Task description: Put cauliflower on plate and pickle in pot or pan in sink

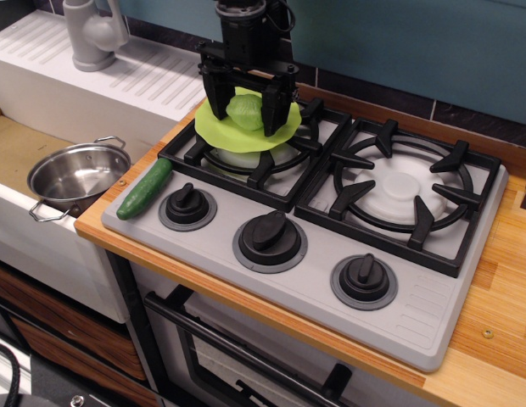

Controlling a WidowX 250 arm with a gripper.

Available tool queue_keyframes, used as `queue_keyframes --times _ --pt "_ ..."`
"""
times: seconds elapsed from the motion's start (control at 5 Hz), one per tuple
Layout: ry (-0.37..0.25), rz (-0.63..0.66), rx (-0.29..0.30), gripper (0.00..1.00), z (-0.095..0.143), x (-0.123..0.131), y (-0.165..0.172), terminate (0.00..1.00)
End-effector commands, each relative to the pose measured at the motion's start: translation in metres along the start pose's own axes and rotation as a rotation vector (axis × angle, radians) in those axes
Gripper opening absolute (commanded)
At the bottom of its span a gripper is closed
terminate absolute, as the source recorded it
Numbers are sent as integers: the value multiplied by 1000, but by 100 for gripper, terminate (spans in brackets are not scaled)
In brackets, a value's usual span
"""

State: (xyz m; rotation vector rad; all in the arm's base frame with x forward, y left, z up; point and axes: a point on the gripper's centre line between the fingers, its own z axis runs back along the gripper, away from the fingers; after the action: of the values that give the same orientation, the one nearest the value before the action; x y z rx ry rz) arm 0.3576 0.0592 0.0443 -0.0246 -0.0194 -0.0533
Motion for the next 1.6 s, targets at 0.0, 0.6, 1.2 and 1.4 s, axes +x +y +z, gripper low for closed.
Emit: queue_keyframes --times 0.0,0.6,1.2,1.4 --pt "-44 1 30 100 63 0 -10 0" --pt "22 -22 51 100 107 -3 -8 0" --pt "22 -22 51 100 107 -3 -8 0" --pt "-44 0 19 100 108 -23 4 0"
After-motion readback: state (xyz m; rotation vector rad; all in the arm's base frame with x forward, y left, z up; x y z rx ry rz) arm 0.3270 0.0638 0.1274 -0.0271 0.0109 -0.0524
